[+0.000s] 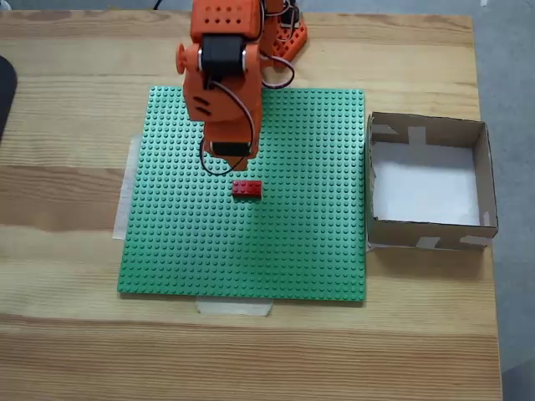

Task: Pick the red lego block and put it in the box.

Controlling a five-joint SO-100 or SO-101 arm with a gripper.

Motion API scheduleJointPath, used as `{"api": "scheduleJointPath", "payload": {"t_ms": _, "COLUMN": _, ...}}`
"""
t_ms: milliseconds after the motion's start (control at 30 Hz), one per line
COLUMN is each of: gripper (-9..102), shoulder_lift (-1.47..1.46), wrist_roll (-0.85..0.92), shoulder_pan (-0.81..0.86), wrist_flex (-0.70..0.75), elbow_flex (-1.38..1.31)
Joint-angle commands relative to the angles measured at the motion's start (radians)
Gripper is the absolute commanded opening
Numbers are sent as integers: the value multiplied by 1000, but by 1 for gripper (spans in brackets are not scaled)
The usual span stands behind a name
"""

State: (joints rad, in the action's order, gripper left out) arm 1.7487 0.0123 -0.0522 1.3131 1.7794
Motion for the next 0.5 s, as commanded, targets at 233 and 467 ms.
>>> {"api": "scheduleJointPath", "payload": {"t_ms": 233, "gripper": 23, "shoulder_lift": -41, "wrist_roll": -9, "shoulder_pan": 5, "wrist_flex": -21, "elbow_flex": -46}}
{"api": "scheduleJointPath", "payload": {"t_ms": 467, "gripper": 30, "shoulder_lift": -46, "wrist_roll": 2, "shoulder_pan": 5, "wrist_flex": -81, "elbow_flex": 21}}
